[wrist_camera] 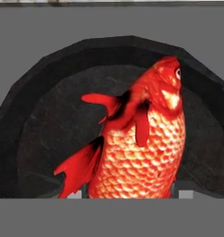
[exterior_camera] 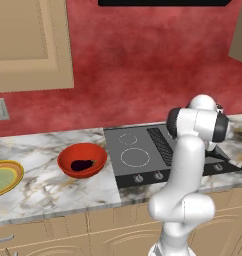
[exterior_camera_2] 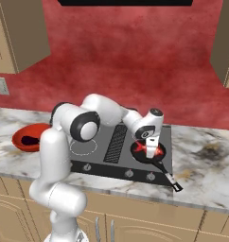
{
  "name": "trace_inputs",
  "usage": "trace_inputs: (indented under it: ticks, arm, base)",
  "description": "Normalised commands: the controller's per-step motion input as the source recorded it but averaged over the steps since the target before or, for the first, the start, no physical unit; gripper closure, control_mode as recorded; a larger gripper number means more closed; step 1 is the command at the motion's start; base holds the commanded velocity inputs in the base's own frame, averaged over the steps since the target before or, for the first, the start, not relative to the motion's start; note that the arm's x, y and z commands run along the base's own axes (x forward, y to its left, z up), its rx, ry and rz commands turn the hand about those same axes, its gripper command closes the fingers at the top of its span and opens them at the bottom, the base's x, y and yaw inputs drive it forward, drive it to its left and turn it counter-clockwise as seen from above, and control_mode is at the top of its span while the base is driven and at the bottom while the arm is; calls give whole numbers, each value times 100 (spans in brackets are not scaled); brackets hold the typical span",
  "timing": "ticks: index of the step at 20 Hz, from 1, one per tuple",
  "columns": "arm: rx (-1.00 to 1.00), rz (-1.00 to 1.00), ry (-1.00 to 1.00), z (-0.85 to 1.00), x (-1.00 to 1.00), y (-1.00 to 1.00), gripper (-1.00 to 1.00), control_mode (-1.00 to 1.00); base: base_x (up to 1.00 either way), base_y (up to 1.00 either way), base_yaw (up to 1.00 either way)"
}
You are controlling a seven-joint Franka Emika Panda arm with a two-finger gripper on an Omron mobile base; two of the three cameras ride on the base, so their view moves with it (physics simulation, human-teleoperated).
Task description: Place the fish on the plate and place the eggplant on the same plate.
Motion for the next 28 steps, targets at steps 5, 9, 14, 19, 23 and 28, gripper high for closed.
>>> trace_inputs:
  ticks: [5,9,14,19,23,28]
  arm:
    - [0,-3,5,48,-6,10,100,-100]
    - [0,-1,0,59,-20,17,100,-100]
    - [0,7,1,53,-33,29,100,-100]
    - [0,14,0,41,-39,42,100,-100]
    - [-2,18,0,38,-33,49,100,-100]
    - [-2,20,0,31,-26,51,100,-100]
  base:
    - [0,0,0]
    - [0,0,0]
    - [0,0,0]
    - [0,0,0]
    - [0,0,0]
    - [0,0,0]
